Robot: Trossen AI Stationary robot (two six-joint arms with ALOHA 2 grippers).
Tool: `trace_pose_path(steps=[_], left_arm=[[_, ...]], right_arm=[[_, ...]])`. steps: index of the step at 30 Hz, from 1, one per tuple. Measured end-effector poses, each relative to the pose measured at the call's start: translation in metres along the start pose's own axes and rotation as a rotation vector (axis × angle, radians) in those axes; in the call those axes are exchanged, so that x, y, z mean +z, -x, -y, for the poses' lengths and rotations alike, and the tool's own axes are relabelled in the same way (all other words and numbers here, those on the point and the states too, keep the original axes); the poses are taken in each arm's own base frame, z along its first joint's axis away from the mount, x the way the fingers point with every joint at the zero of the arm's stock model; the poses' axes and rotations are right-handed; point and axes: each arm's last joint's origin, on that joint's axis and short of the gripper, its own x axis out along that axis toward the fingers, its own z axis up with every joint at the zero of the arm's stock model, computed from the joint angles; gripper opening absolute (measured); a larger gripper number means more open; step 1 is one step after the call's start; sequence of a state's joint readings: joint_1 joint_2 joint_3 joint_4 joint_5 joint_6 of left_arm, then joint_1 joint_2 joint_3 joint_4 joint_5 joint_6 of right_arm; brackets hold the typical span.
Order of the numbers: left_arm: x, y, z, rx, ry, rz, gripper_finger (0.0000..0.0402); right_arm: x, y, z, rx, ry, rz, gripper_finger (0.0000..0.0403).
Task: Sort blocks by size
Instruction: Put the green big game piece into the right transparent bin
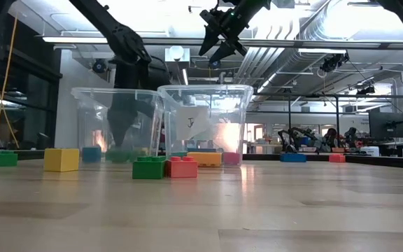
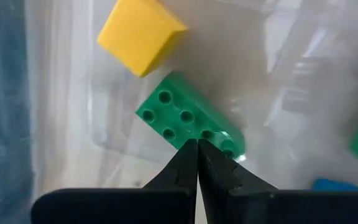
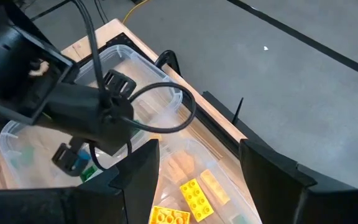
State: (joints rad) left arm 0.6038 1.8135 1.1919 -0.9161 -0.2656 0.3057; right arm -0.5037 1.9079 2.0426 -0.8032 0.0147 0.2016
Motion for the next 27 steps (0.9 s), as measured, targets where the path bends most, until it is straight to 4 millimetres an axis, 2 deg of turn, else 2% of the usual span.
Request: trace_pose_path(steps=[4, 7, 12, 15, 19, 27], left_arm=[[-0.001, 0.008, 0.006, -0.045, 0.007, 0.027, 0.0], [-0.001, 0.014, 0.006, -0.015, 0.008, 0.042, 0.0001], [-0.001, 0.027, -0.001, 0.051, 0.072, 0.074, 0.0001], [-0.002, 0.027, -0.004, 0.051, 0.091, 0.075, 0.0007], [-0.004, 0.024, -0.01, 0.005, 0.145, 0.075, 0.0042], [-0.004, 0.023, -0.012, -0.075, 0.226, 0.096, 0.0155]], right_arm=[[0.0, 0.0, 0.0, 0.0, 0.001, 0.0, 0.0218], [0.001, 0.0, 0.0, 0.001, 0.001, 0.006, 0.0218], [0.001, 0.0, 0.0, 0.001, 0.001, 0.008, 0.0218], [0.001, 0.0, 0.0, 0.001, 0.001, 0.008, 0.0218], [0.001, 0.0, 0.0, 0.001, 0.001, 0.008, 0.0218], [0.001, 0.0, 0.0, 0.001, 0.001, 0.008, 0.0218]])
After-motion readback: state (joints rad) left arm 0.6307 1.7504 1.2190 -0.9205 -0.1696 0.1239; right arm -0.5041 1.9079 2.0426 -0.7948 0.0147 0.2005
